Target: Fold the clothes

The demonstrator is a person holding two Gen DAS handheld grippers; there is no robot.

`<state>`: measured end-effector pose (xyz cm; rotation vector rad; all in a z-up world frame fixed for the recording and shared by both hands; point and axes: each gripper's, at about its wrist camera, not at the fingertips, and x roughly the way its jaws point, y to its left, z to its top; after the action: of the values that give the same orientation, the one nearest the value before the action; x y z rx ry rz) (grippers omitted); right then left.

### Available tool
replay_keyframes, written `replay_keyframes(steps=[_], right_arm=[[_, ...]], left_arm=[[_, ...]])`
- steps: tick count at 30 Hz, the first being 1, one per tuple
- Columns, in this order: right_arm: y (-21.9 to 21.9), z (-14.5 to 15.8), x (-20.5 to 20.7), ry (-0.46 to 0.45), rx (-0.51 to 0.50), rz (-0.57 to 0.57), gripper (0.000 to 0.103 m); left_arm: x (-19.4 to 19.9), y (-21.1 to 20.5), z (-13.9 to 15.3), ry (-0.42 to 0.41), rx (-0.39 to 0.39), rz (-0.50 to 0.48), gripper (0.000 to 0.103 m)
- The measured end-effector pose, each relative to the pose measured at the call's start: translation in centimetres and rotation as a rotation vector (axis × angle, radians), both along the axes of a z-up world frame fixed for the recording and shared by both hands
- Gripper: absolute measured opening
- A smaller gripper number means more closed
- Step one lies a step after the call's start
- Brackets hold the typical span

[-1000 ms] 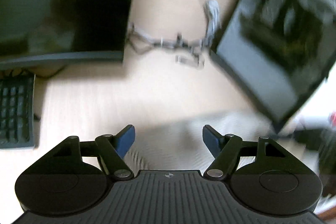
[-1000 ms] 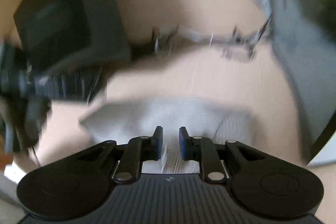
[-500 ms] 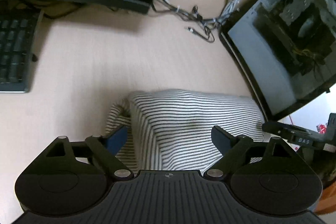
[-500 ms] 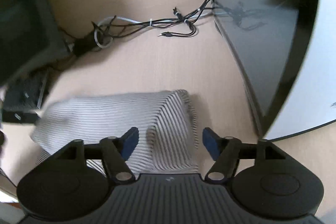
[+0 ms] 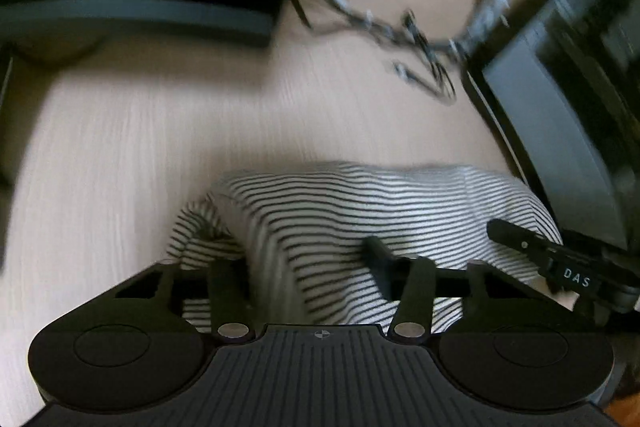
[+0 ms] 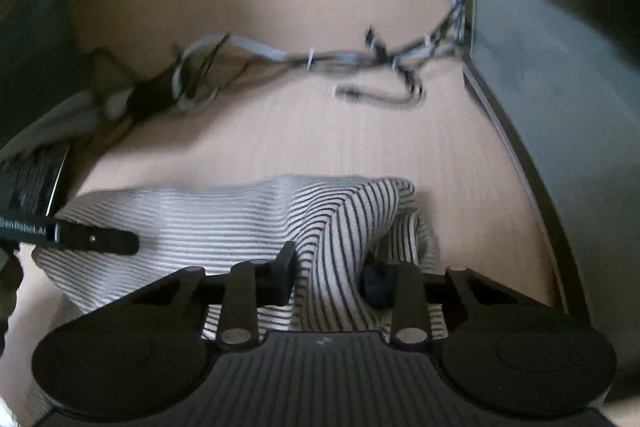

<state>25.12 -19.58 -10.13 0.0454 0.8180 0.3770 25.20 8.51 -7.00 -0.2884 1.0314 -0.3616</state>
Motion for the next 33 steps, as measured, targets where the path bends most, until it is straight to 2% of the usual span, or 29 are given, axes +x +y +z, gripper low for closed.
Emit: replay_keyframes(steps=[1,3,7,13,16,19,20,22,24,26,27,29,31,33], right_arm=[[-0.1,0.3,0.6,-0.001,0.015,-0.001,0.025],[-0.4,0.8,1.5,-0.003,0.044,0.001,0.024],[-1.5,2.2,0.5,-0.023,0.083,0.023,0.024],[-3.2,4.7,-3.9,-0.045,0.143,0.053,0.024],[-3.9,3.7,-5.9,-0.009,0.13,0.054,0.024],[-4.0,1.1,-7.2,0.042,0.071,0.041,0.026],[-3.8,0.1,-7.5,0.058,0.038,0.034,0.031],[-3.8,-0.4,-7.7,0.072,0.005,0.036,0.041],[-3.8,-0.6,-7.9,0.083,-0.02,0.04,0.047],[-4.1,0.4,-7.9,0.056,-0.033,0.038,0.052],[-4.3,1.0,-7.9,0.039,-0.037,0.035,0.053],[-4.4,2.6,-7.9,-0.017,-0.043,0.033,0.053],[-4.1,4.1,-7.9,-0.086,-0.038,0.03,0.053],[-3.7,4.9,-7.5,-0.134,-0.022,0.036,0.052]], left_arm=[[0.8,0.0,0.3,-0.016,0.003,0.014,0.034],[2.5,0.0,0.9,-0.047,0.009,0.041,0.03],[1.4,0.5,2.4,-0.081,-0.022,0.039,0.029],[-3.6,0.7,4.8,-0.138,-0.065,-0.007,0.03],[-5.9,0.9,3.7,-0.107,-0.055,-0.025,0.032],[-7.0,1.2,2.8,-0.08,-0.026,-0.016,0.033],[-7.3,1.4,2.6,-0.075,-0.014,-0.009,0.034],[-7.7,1.8,2.2,-0.064,0.01,0.007,0.045],[-8.1,2.2,1.8,-0.054,0.035,0.022,0.049],[-8.6,2.6,1.4,-0.043,0.059,0.038,0.053],[-8.8,2.8,1.2,-0.038,0.071,0.046,0.053],[-8.8,2.9,2.8,-0.077,0.072,0.045,0.058],[-9.0,2.5,4.0,-0.103,0.05,0.035,0.075],[-9.3,1.5,4.6,-0.102,0.024,-0.018,0.076]])
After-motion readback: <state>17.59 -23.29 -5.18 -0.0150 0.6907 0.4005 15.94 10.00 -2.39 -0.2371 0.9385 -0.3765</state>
